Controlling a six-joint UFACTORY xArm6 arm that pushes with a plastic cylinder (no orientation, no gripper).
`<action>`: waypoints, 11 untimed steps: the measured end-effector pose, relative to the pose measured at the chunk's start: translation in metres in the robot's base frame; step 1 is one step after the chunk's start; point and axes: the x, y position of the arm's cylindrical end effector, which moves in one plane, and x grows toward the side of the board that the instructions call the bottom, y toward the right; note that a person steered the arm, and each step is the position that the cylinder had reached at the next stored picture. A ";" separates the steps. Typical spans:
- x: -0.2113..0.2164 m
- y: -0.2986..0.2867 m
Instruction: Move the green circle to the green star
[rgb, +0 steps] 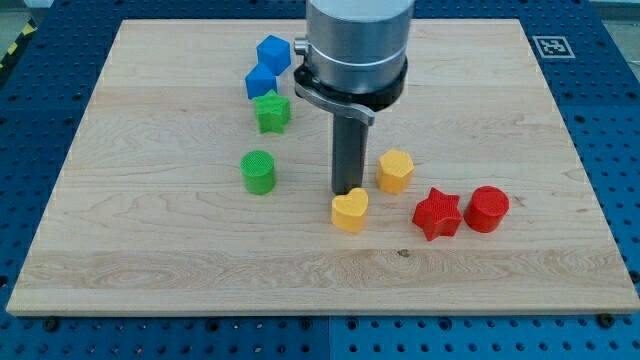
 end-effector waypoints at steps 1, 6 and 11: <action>0.000 -0.002; 0.002 -0.161; -0.028 -0.112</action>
